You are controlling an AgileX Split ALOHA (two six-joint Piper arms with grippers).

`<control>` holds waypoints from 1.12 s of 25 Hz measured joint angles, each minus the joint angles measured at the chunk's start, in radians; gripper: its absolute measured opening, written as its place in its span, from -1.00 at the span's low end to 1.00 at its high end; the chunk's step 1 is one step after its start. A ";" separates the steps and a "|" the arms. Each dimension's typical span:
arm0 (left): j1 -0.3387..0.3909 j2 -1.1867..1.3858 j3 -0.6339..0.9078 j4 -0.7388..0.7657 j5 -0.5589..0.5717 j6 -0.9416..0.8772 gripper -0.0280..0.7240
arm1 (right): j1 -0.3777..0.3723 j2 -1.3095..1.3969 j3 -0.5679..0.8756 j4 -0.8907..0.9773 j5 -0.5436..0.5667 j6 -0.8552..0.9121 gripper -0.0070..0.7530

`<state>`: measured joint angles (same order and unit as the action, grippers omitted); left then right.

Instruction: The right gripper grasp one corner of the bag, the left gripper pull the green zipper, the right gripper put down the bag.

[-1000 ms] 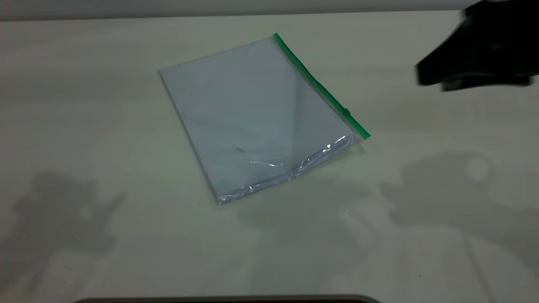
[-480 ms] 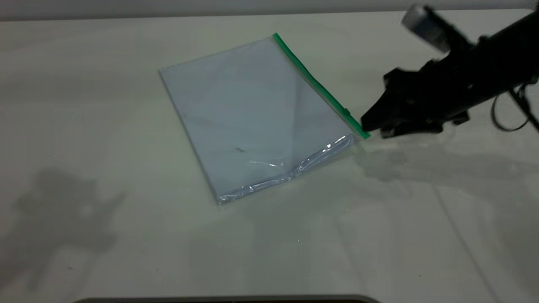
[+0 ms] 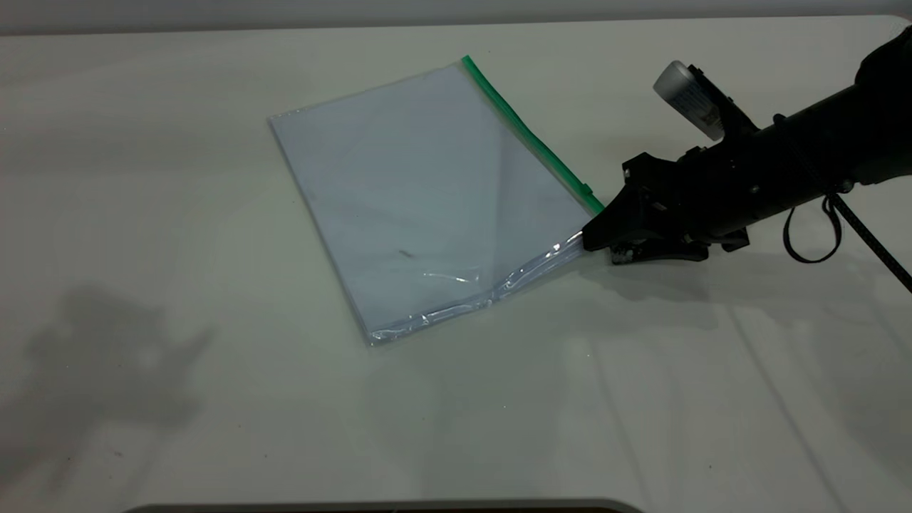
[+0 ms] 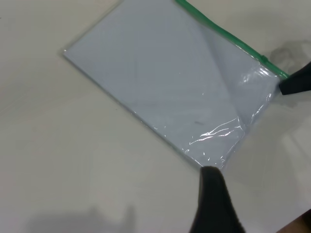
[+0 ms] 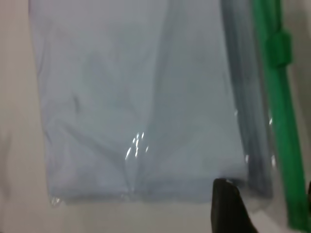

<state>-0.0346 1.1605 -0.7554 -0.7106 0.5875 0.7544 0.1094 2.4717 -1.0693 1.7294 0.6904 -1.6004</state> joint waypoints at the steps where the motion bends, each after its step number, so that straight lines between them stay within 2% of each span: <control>1: 0.000 0.000 0.000 0.000 0.000 0.000 0.53 | 0.000 0.000 0.000 0.022 0.000 -0.016 0.11; 9: 0.000 0.000 0.000 0.000 0.000 0.000 0.53 | 0.000 0.012 -0.037 0.058 0.008 -0.053 0.11; 19: 0.000 0.000 0.000 0.000 0.001 0.000 0.53 | 0.000 0.066 -0.064 0.060 0.098 -0.035 0.06; 22: 0.000 0.000 0.000 0.000 0.001 0.000 0.53 | 0.000 0.070 -0.069 0.060 0.120 -0.035 -0.14; 23: 0.000 0.000 0.000 0.000 0.001 0.000 0.53 | 0.000 0.070 -0.070 0.060 0.125 -0.037 -0.26; 26: 0.000 0.000 0.000 0.000 -0.003 0.000 0.53 | 0.000 0.070 -0.071 0.050 0.177 -0.054 -0.79; 28: 0.000 0.000 0.000 0.000 -0.012 0.000 0.53 | 0.000 0.068 -0.071 0.019 0.232 -0.061 -0.89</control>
<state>-0.0342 1.1605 -0.7554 -0.7106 0.5750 0.7544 0.1094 2.5399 -1.1402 1.7485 0.9221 -1.6615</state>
